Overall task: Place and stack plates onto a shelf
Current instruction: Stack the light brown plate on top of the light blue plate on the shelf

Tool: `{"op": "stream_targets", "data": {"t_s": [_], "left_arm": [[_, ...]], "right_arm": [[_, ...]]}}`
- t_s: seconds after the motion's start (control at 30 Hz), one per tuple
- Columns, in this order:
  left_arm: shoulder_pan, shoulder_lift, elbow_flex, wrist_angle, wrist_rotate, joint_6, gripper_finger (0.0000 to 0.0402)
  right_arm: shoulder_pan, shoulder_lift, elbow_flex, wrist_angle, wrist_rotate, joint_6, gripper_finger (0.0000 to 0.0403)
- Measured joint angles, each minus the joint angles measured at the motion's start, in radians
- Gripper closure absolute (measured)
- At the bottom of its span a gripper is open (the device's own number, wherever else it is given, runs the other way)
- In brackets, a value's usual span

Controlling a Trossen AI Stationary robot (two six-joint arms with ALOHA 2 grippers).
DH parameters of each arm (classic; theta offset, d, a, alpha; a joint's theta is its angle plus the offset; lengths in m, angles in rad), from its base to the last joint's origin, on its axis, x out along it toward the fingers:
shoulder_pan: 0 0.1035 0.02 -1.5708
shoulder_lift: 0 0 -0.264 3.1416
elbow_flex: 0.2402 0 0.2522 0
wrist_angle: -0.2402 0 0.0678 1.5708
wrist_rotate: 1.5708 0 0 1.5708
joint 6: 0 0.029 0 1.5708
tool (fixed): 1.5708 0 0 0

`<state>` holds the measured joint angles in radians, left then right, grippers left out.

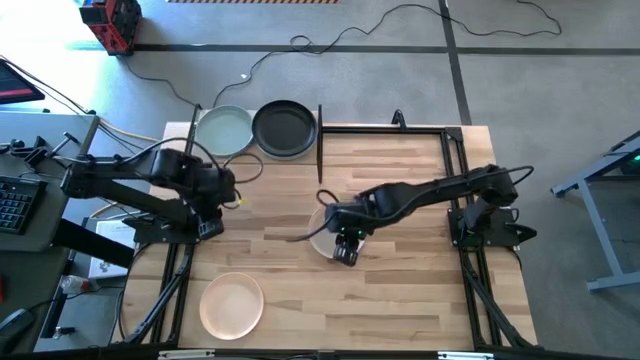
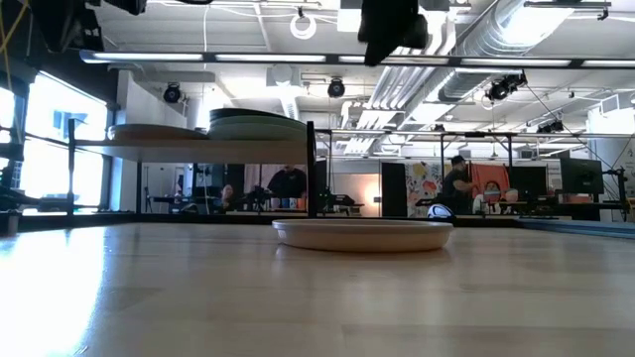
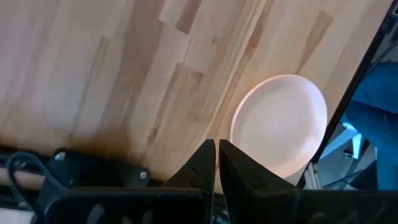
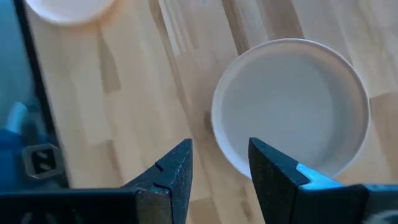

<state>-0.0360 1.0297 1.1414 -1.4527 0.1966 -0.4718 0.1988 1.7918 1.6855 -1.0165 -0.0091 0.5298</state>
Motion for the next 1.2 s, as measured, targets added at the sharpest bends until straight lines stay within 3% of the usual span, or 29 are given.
{"op": "stream_targets", "data": {"t_s": [0.23,0.47,0.9,1.2], "left_arm": [[-0.096,-0.018,-0.102,0.140,0.000,-0.085,0.0392],[-0.148,-0.016,-0.160,0.178,0.000,-0.104,0.0392],[-0.182,-0.016,-0.165,0.255,-0.069,-0.127,0.0392],[-0.182,-0.016,-0.165,0.278,-0.079,-0.128,0.0392]], "right_arm": [[0.040,0.103,0.000,0.003,0.003,-0.164,0.0268],[0.063,0.182,0.000,0.010,0.030,-0.225,0.0268],[0.064,0.321,0.002,0.078,0.011,-0.285,0.0268],[0.057,0.349,0.002,0.102,0.010,-0.300,0.0268]]}}
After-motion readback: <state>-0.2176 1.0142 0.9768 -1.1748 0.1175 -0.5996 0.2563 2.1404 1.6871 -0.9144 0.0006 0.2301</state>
